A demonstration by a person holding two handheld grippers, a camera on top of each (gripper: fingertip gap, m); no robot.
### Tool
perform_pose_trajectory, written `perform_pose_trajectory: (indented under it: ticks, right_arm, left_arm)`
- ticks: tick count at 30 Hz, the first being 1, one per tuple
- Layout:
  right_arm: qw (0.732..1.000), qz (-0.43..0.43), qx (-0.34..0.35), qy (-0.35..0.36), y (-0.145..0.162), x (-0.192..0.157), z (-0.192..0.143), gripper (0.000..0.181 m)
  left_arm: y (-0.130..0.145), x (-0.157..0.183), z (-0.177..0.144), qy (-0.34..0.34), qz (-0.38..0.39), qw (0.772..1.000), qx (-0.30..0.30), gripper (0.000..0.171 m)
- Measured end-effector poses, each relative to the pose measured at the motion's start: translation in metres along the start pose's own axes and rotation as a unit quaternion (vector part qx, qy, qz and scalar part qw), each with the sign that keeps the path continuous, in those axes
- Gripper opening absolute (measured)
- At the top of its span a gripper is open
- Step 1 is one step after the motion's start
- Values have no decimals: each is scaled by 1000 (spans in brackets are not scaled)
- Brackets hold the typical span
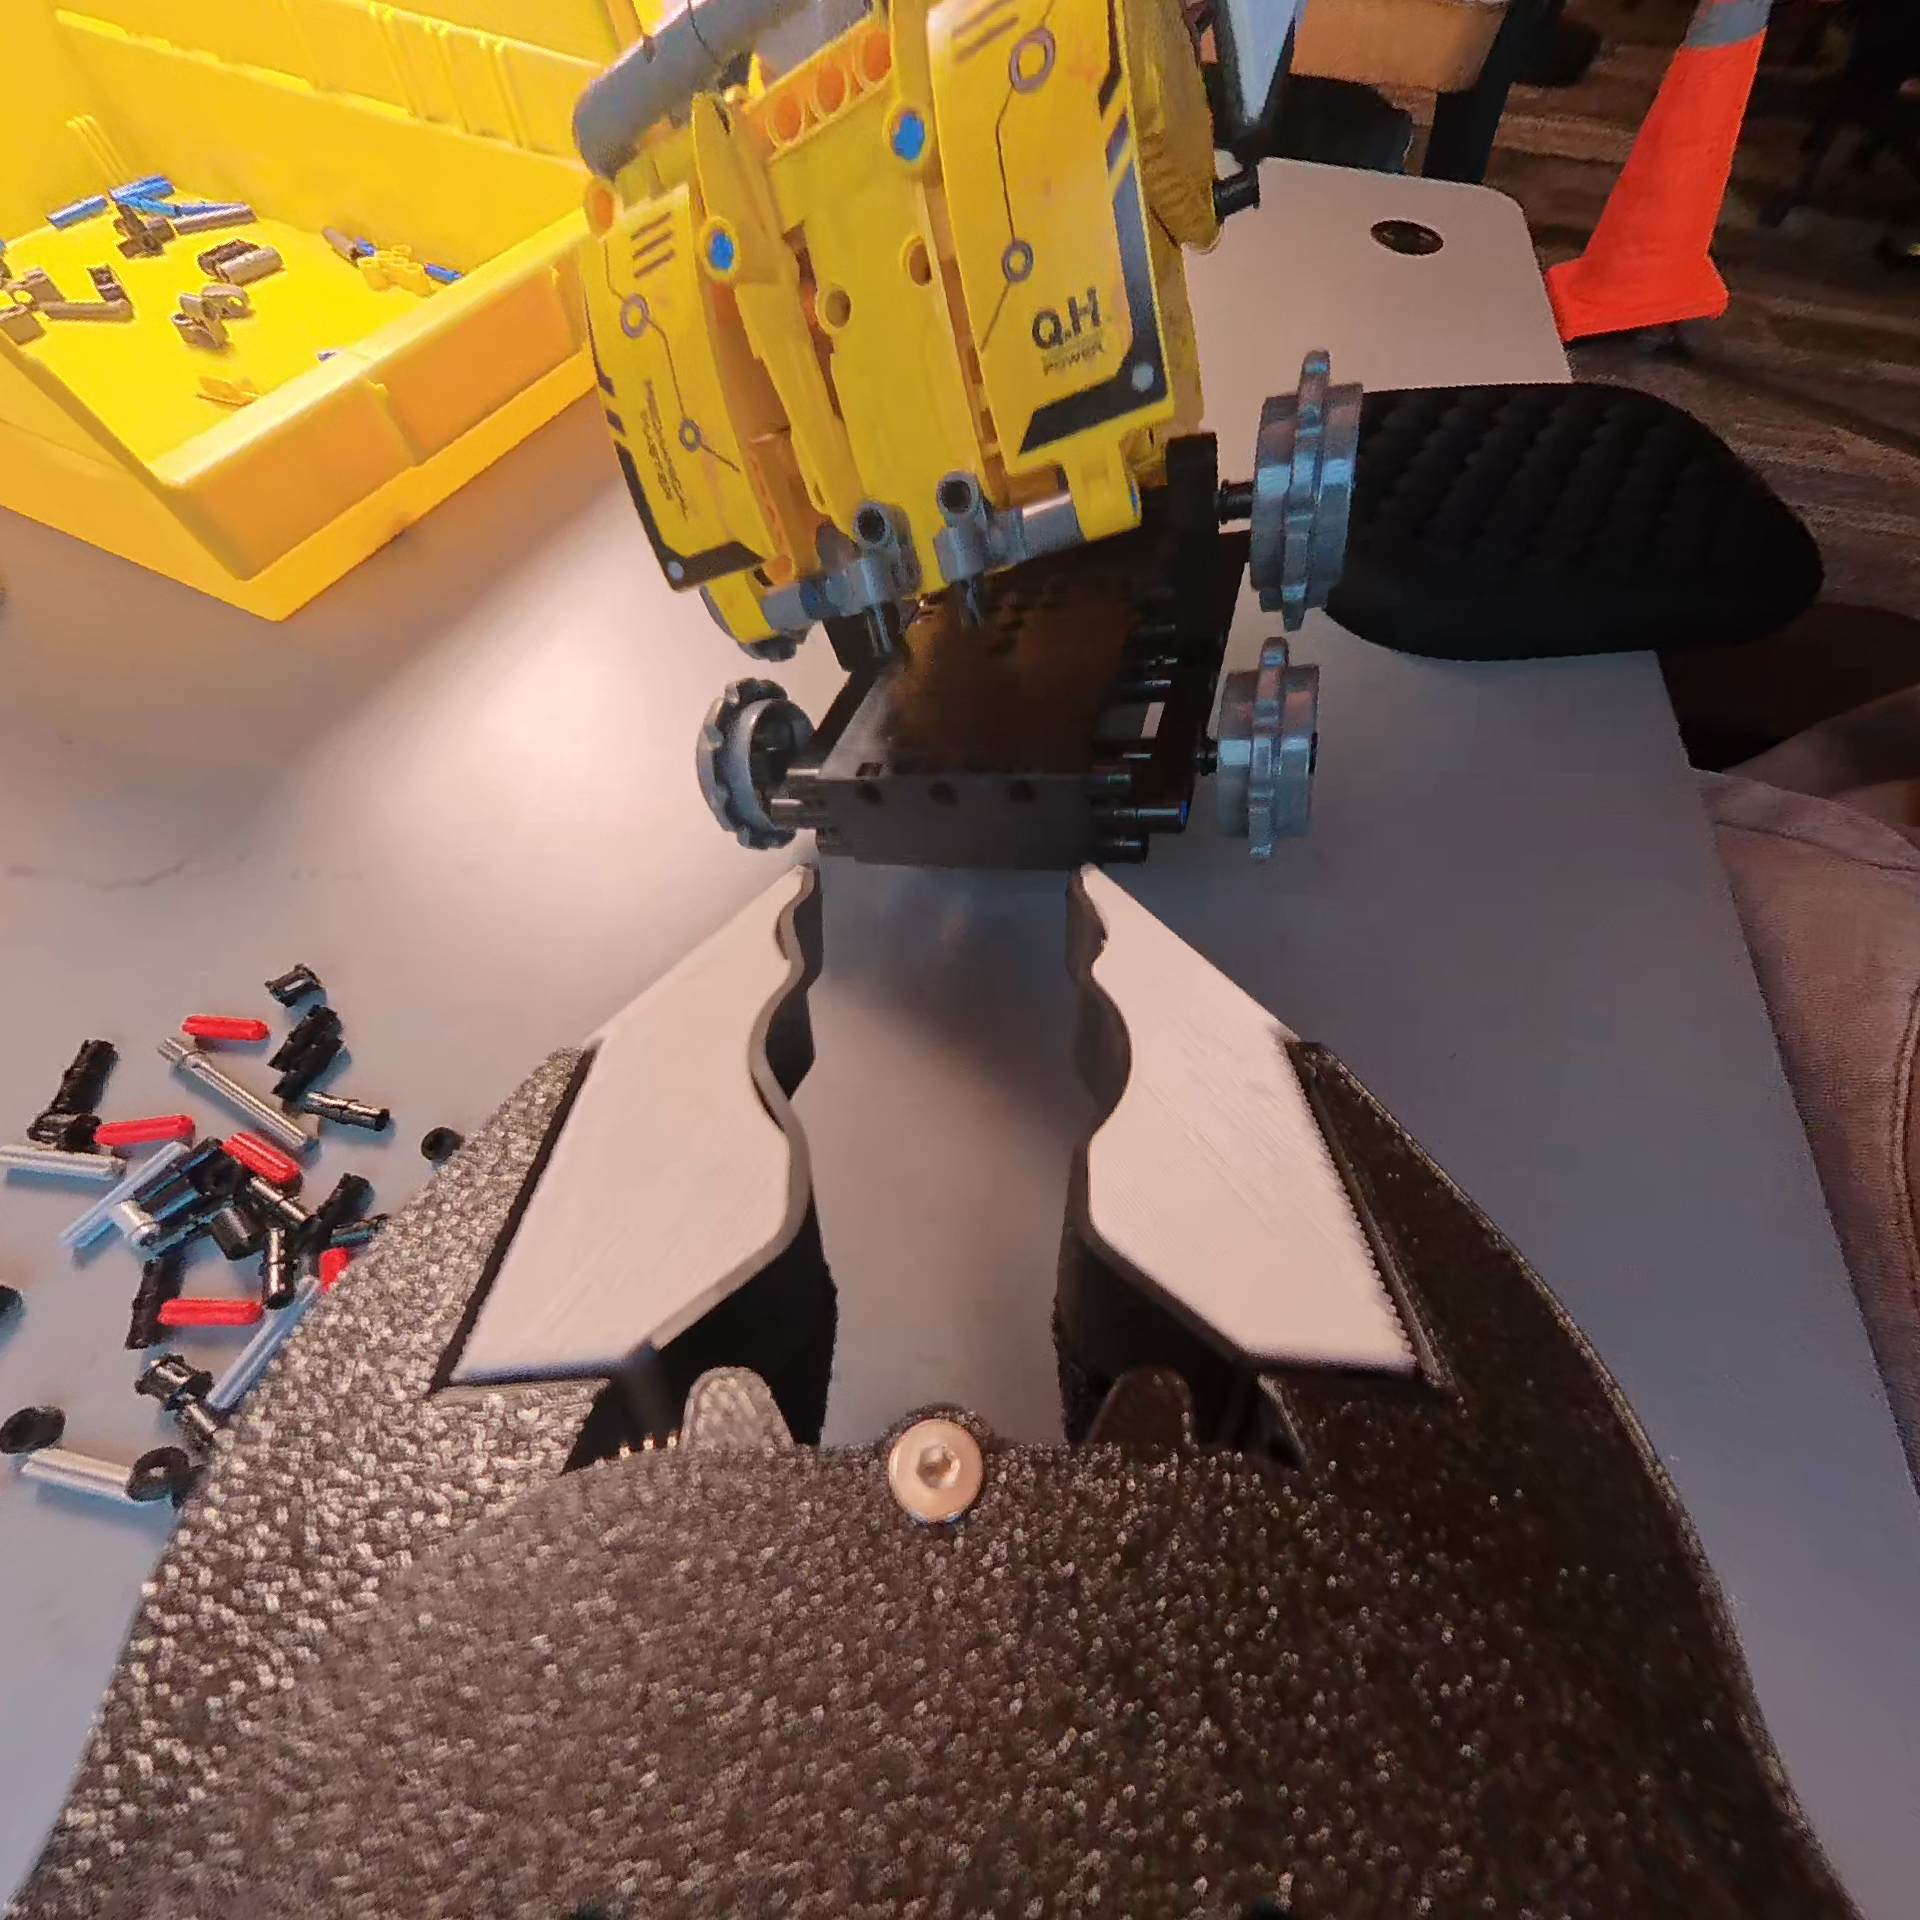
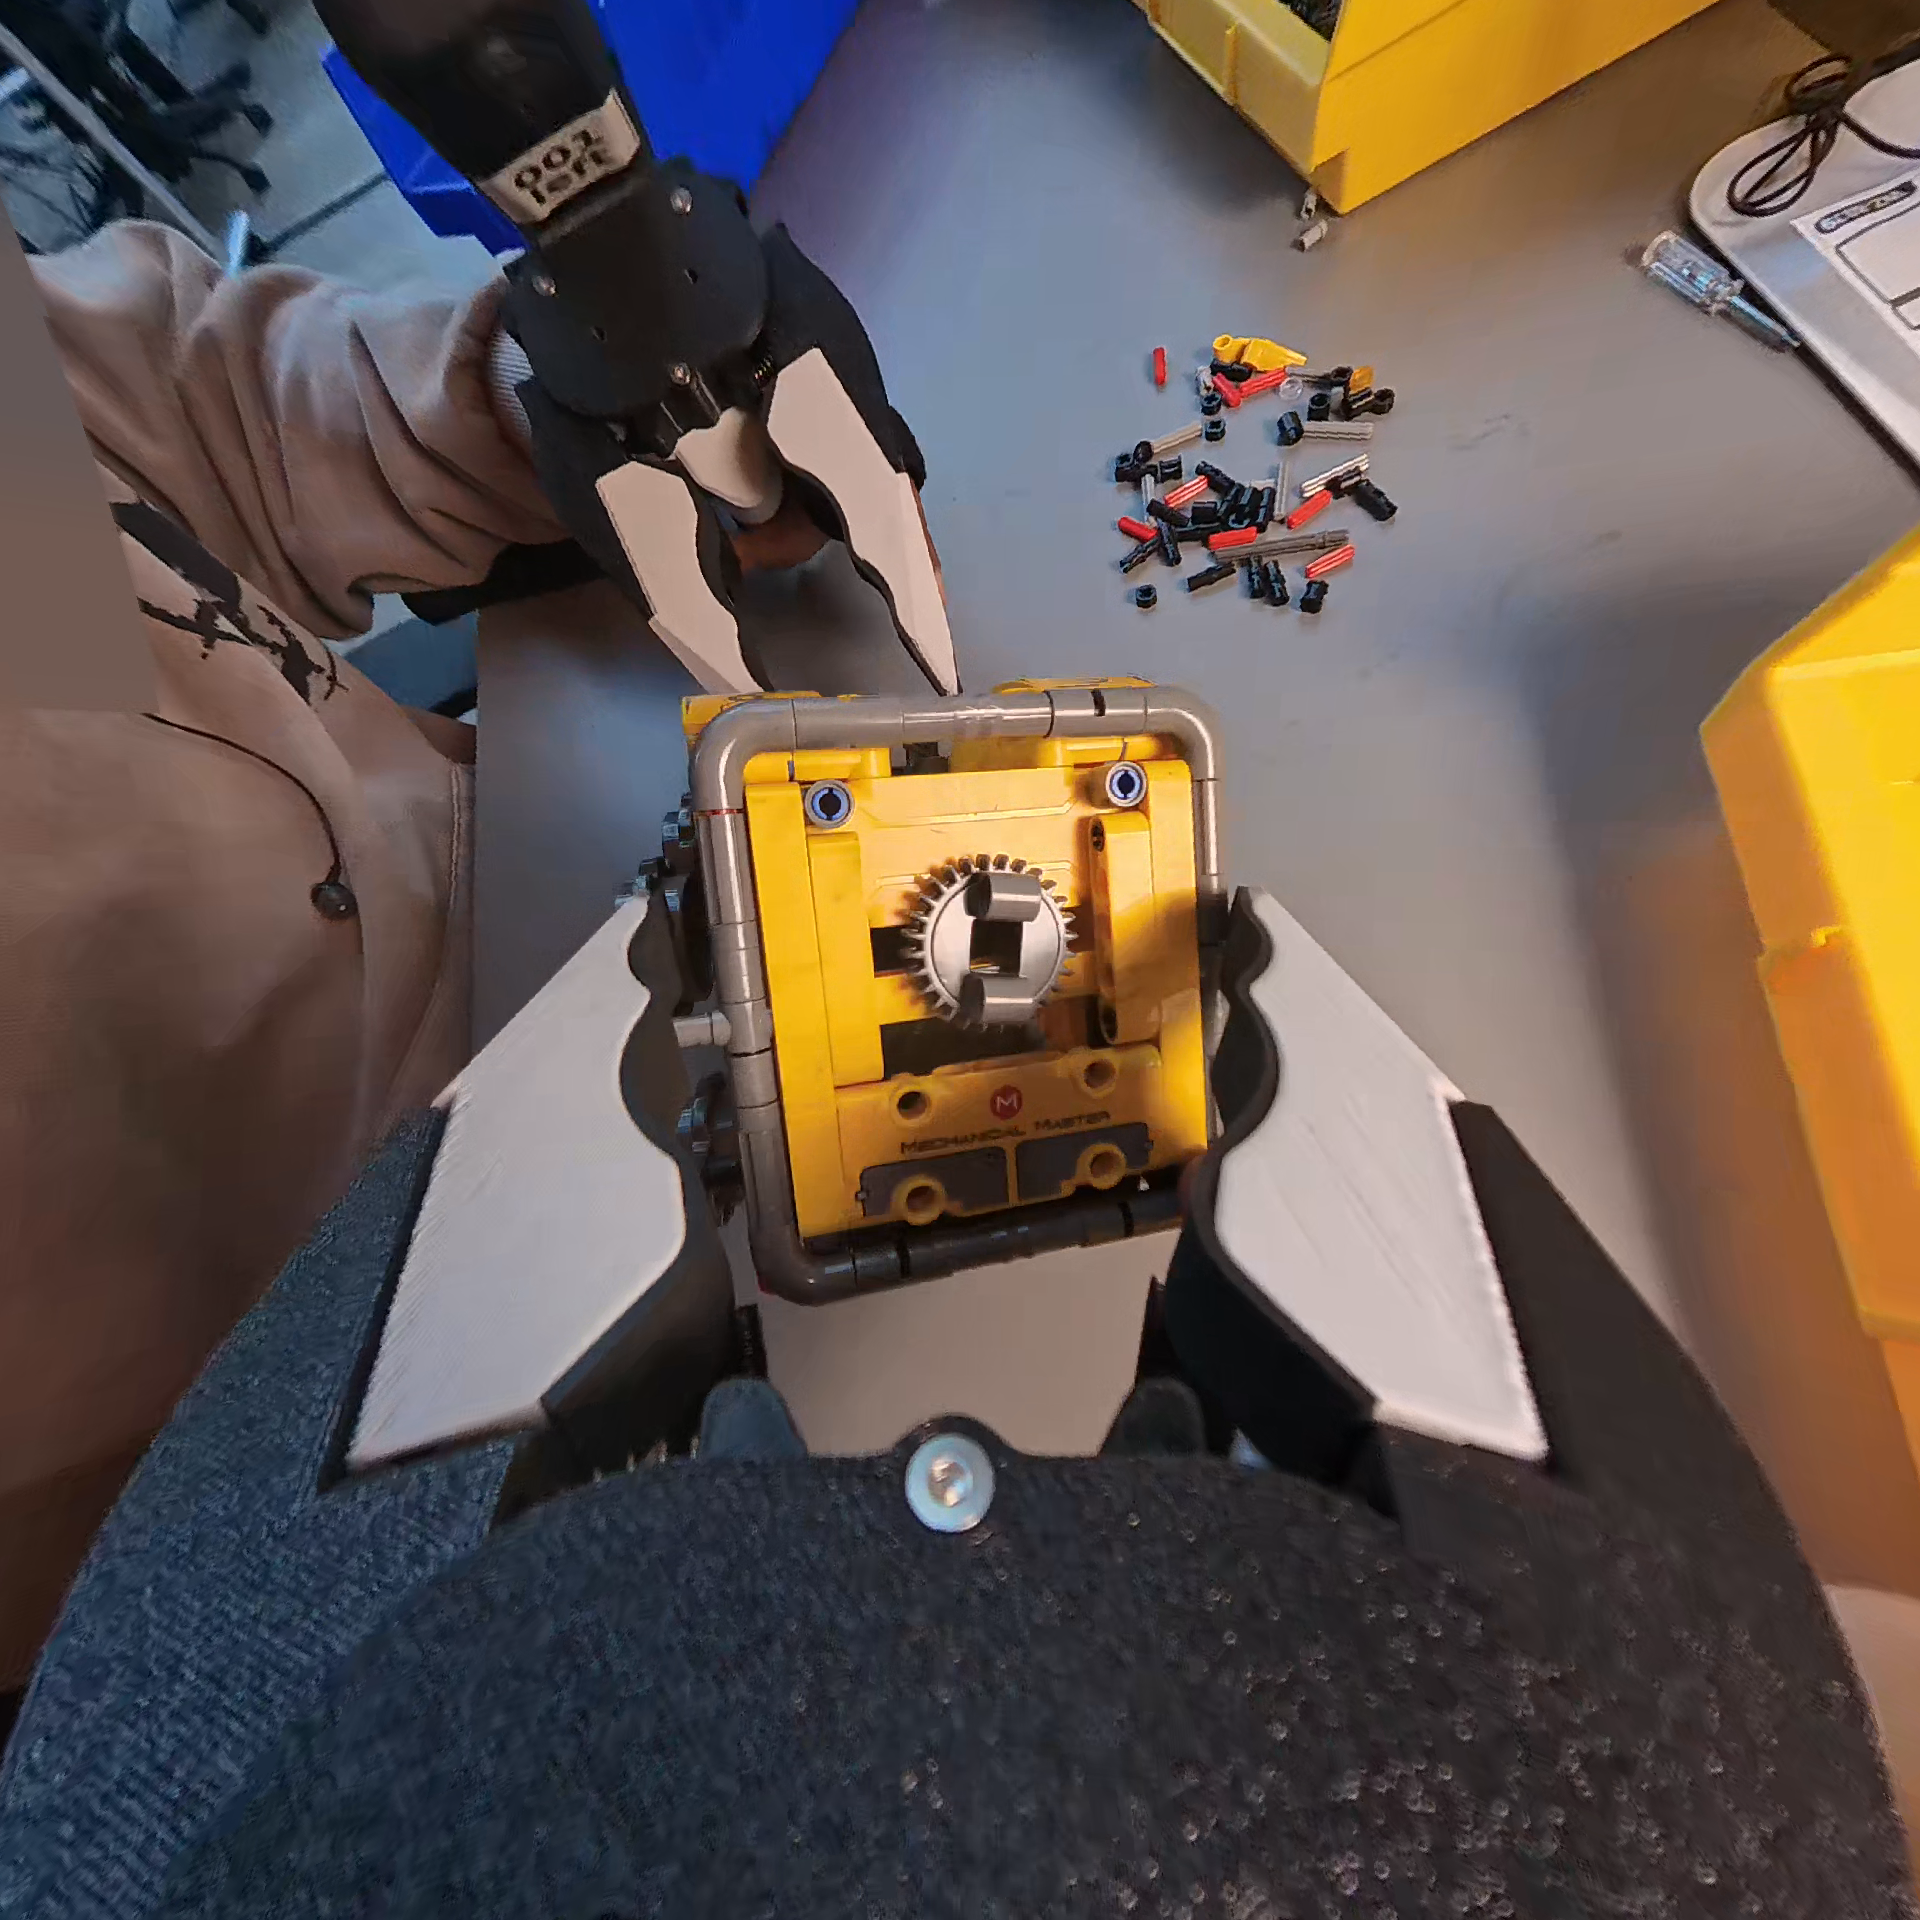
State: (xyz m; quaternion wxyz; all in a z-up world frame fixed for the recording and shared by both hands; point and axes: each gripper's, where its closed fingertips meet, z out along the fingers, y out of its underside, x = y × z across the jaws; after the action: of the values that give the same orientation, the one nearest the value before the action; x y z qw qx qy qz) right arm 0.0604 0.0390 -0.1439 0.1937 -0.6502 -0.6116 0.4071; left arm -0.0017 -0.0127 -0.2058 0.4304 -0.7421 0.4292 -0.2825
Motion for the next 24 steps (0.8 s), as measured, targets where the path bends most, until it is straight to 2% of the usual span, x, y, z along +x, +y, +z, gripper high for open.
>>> perform_pose_trajectory:
  ticks: [6, 12, 19, 24]
  right_arm:
    - [998, -46, -34, 23, -2, -8, 11, 99]
    - [995, -79, -49, 44, 2, -15, 16, 99]
    - [993, -96, -43, 57, 5, -19, 16, 99]
    - [993, -101, -39, 57, 6, -20, 15, 99]
  left_arm:
    - [-12, 5, -6, 32, -40, 998, 36, 43]
    - [-7, 13, 3, 43, -29, 998, 20, 37]
    - [-6, 21, 9, 58, -24, 998, 17, 22]
    - [-6, 20, 6, 55, -21, 998, 17, 24]
